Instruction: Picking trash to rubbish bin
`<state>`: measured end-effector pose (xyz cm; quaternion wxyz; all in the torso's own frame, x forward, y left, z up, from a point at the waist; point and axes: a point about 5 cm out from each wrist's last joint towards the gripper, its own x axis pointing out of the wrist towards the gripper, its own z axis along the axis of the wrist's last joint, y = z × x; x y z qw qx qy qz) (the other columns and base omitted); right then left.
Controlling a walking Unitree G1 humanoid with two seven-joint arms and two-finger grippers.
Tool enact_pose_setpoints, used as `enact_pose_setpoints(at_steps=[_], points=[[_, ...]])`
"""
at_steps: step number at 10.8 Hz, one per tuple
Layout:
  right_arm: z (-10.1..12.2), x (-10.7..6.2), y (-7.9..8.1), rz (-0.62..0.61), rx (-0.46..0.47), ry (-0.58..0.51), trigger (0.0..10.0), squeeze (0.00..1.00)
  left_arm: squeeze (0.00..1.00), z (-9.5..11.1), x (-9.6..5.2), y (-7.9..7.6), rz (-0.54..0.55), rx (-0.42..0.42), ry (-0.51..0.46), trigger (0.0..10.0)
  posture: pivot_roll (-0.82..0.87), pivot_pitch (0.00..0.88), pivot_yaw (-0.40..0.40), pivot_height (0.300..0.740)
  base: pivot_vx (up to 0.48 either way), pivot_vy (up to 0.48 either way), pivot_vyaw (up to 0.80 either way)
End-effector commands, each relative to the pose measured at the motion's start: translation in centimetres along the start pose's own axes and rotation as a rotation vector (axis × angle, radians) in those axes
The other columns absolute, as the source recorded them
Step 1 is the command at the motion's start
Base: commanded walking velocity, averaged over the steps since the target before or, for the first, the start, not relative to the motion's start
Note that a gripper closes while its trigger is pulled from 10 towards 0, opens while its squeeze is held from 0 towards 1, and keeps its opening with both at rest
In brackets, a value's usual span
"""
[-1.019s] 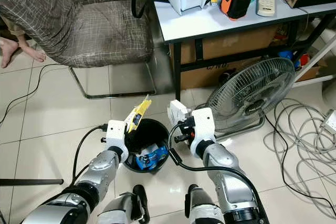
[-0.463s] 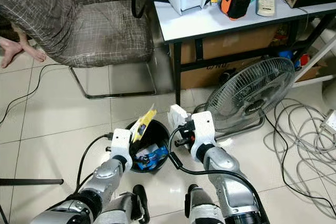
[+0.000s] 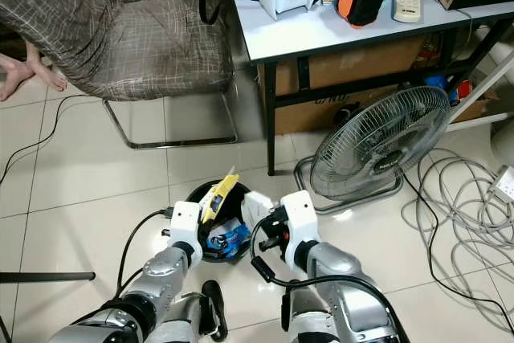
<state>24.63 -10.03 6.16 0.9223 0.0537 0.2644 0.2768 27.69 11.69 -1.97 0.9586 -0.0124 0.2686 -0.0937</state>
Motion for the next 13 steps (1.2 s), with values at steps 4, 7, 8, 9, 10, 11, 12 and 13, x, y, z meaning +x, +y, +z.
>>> enact_pose_setpoints(at_steps=[4, 7, 8, 9, 10, 11, 12, 13], points=[[-0.07, -0.35, 0.05, -0.003, 0.005, 0.015, 10.0, 0.0, 1.0, -1.55, -0.47, -0.24, 0.002, -0.038, 0.041, 10.0, -0.32, 0.319, 0.046, 0.74, 0.0, 0.0, 0.0], [0.02, -0.38, 0.07, -0.007, 0.003, 0.011, 10.0, 0.0, 1.0, -1.59, -0.5, -0.16, 0.011, -0.038, 0.04, 10.0, -0.32, 0.323, 0.046, 0.74, 0.0, 0.0, 0.0], [0.03, -0.38, 0.03, -0.008, 0.003, 0.011, 10.0, 0.0, 1.0, -1.59, -0.5, -0.16, 0.011, -0.039, 0.04, 10.0, -0.32, 0.323, 0.046, 0.74, 0.0, 0.0, 0.0], [0.01, -0.4, 0.05, -0.008, 0.002, 0.011, 10.0, 0.0, 1.0, -1.63, -0.52, -0.14, 0.013, -0.04, 0.04, 10.0, -0.32, 0.327, 0.044, 0.74, 0.0, 0.0, 0.0], [0.02, -0.42, 0.07, -0.008, 0.001, 0.01, 10.0, 0.0, 1.0, -1.65, -0.53, -0.13, 0.015, -0.039, 0.04, 10.0, -0.32, 0.327, 0.044, 0.74, 0.0, 0.0, 0.0], [0.02, -0.42, 0.06, -0.009, 0.001, 0.01, 10.0, 0.0, 1.0, -1.64, -0.53, -0.13, 0.017, -0.038, 0.04, 10.0, -0.32, 0.327, 0.044, 0.74, 0.0, 0.0, 0.0], [0.01, -0.41, 0.03, -0.009, 0.002, 0.009, 10.0, 0.0, 1.0, -1.64, -0.52, -0.14, 0.018, -0.038, 0.039, 10.0, -0.32, 0.327, 0.044, 0.74, 0.0, 0.0, 0.0], [-0.01, -0.4, 0.05, -0.008, 0.002, 0.01, 10.0, 0.0, 1.0, -1.54, -0.51, -0.09, 0.02, -0.037, 0.032, 10.0, -0.32, 0.327, 0.044, 0.74, 0.0, 0.0, 0.0]])
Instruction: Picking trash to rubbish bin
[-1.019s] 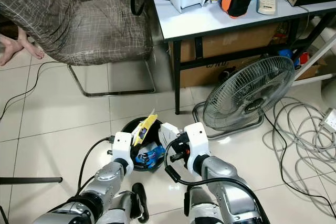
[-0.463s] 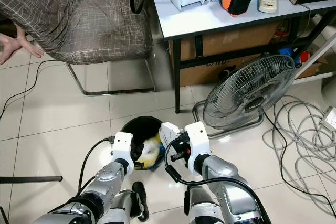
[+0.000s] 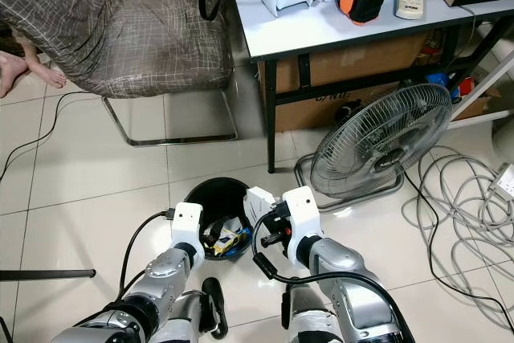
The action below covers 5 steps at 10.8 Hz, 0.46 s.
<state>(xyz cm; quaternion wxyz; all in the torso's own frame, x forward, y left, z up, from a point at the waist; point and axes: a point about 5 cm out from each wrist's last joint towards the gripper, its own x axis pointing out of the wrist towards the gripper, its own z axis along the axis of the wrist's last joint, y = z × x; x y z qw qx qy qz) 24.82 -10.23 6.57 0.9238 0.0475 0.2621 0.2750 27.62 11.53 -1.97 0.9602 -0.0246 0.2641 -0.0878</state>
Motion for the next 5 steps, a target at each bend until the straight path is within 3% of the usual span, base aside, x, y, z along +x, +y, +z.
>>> enact_pose_setpoints(at_steps=[1, 3, 5], points=[[-0.5, -0.1, 0.2, 0.0, 0.013, 0.014, 10.0, 0.0, 1.0, -1.3, -0.5, 0.3, 0.019, -0.01, 0.033, 10.0, -0.31, 0.323, 0.041, 0.74, 0.0, 0.0, 0.0], [-0.4, 0.4, 0.0, -0.001, 0.014, 0.009, 10.0, 0.0, 1.0, -1.3, -0.8, 1.2, 0.011, -0.003, 0.006, 10.0, -0.27, 0.317, 0.043, 0.74, 0.0, 0.0, 0.0], [-0.3, 1.3, -0.9, -0.016, 0.022, 0.008, 10.0, 0.0, 1.0, -2.6, -2.1, 3.1, -0.004, -0.001, -0.009, 10.0, -0.2, 0.315, 0.053, 0.74, 0.0, 0.0, 0.0]])
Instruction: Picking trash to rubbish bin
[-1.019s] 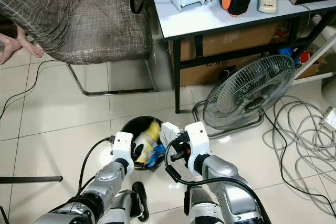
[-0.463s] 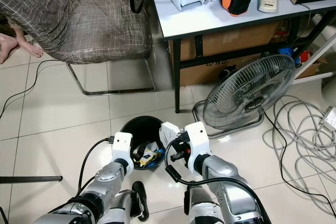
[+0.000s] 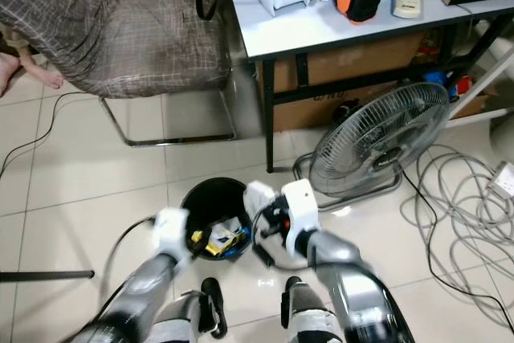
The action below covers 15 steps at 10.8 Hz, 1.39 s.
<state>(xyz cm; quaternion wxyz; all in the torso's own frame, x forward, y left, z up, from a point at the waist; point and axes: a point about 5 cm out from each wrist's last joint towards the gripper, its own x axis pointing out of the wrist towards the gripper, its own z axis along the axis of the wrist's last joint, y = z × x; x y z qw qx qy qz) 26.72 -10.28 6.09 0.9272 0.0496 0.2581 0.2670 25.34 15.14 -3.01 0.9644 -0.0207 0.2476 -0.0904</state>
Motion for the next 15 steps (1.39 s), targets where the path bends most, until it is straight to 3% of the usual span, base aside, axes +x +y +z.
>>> enact_pose_setpoints(at_steps=[1, 2, 4, 6, 7, 8, 11, 15], points=[[-1.1, 0.4, -0.2, -0.006, 0.02, 0.032, 10.0, 0.0, 1.0, -1.3, -0.9, 0.2, -0.033, 0.0, 0.025, 10.0, -0.16, 0.315, 0.057, 0.74, 0.0, 0.0, 0.0], [-1.4, 1.3, -0.5, -0.001, 0.026, 0.046, 10.0, 0.0, 1.0, -2.2, -2.4, 0.8, -0.07, 0.03, 0.024, 10.0, -0.12, 0.313, 0.059, 0.74, 0.0, 0.0, 0.0], [-1.5, 2.7, -0.8, 0.02, 0.019, 0.06, 10.0, 0.0, 1.0, -2.0, -4.6, 1.4, -0.089, 0.036, -0.013, 10.0, -0.06, 0.313, 0.065, 0.74, 0.0, 0.0, 0.0], [-1.4, 3.7, -1.2, 0.031, 0.008, 0.07, 10.0, 0.0, 1.0, -1.5, -6.6, 0.5, -0.19, 0.023, -0.03, 10.0, -0.04, 0.313, 0.065, 0.74, 0.0, 0.0, 0.0], [-1.1, 4.1, -1.3, 0.047, -0.002, 0.067, 10.0, 0.0, 0.31, -1.9, -8.0, 0.2, -0.268, 0.045, 0.007, 10.0, -0.03, 0.312, 0.063, 0.74, 0.0, 0.0, 0.0], [-0.8, 4.3, -1.4, 0.055, -0.004, 0.064, 10.0, 0.0, 0.0, -2.4, -9.3, 0.2, -0.34, 0.046, 0.035, 10.0, -0.03, 0.313, 0.065, 0.74, 0.0, 0.0, 0.0], [-1.3, 4.3, -2.4, 0.049, -0.007, 0.065, 10.0, 0.0, 0.0, -3.5, -11.7, 0.7, -0.418, 0.051, 0.184, 10.0, -0.02, 0.316, 0.069, 0.74, 0.0, 0.0, 0.0], [-0.7, 5.4, -1.3, 0.086, 0.0, 0.038, 10.0, 0.0, 0.0, -3.8, -11.6, 0.8, -0.43, 0.059, 0.231, 10.0, -0.02, 0.316, 0.076, 0.74, 0.0, 0.0, 0.0]])
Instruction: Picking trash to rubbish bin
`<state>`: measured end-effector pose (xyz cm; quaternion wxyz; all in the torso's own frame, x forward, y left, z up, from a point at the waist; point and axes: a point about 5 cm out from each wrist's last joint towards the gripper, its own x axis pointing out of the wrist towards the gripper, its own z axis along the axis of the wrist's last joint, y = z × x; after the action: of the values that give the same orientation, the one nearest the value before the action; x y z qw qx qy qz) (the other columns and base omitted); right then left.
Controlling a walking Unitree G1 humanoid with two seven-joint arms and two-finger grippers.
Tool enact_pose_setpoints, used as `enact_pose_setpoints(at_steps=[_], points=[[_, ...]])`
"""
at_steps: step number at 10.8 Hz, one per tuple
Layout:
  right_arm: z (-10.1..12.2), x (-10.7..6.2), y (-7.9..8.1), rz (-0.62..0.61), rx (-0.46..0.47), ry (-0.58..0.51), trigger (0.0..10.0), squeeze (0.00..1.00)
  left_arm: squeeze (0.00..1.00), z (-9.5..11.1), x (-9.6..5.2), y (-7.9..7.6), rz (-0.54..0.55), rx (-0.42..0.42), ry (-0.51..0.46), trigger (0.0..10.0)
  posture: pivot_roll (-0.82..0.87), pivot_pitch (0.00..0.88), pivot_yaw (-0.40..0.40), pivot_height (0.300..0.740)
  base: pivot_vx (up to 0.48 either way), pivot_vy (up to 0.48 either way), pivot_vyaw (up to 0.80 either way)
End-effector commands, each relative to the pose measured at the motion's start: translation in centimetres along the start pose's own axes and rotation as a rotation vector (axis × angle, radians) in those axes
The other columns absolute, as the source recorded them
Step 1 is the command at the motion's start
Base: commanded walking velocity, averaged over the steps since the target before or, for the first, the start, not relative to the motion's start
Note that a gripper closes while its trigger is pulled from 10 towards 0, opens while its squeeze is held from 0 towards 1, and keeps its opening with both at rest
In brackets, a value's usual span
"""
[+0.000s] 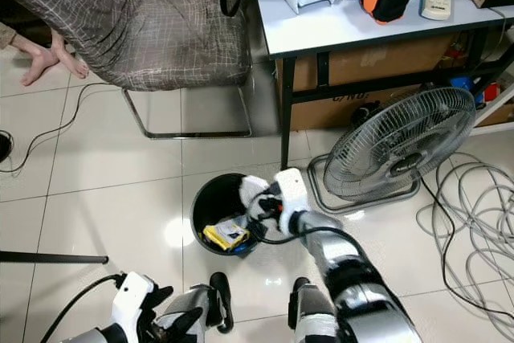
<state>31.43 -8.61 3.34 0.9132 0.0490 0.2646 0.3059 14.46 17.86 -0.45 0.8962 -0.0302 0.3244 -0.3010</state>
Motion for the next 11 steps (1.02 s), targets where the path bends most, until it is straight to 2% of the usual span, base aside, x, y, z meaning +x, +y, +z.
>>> enact_pose_setpoints(at_steps=[1, 6, 9, 11], points=[[-0.5, 0.3, 0.7, 0.037, 0.013, 0.01, 10.0, 0.0, 0.0, -0.9, -0.4, -0.2, -0.006, -0.02, 0.039, 10.0, -0.02, 0.32, 0.076, 0.74, 0.0, 0.0, 0.0], [-1.0, 1.7, 3.3, 0.18, 0.009, 0.07, 10.0, 0.0, 0.0, -1.0, -0.8, -0.6, 0.011, -0.021, 0.04, 10.0, 0.01, 0.34, 0.071, 0.74, 0.0, 0.0, 0.0], [-2.1, 1.7, 3.6, 0.197, 0.019, 0.119, 10.0, 0.0, 0.0, -1.4, -0.5, -0.4, 0.019, -0.028, 0.048, 10.0, 0.01, 0.347, 0.069, 0.74, 0.0, 0.0, 0.0], [-3.8, 1.2, 3.3, 0.191, 0.035, 0.163, 10.0, 0.0, 0.0, -1.6, -0.3, -0.1, 0.026, -0.026, 0.053, 10.0, 0.01, 0.348, 0.071, 0.74, 0.0, 0.0, 0.0]])
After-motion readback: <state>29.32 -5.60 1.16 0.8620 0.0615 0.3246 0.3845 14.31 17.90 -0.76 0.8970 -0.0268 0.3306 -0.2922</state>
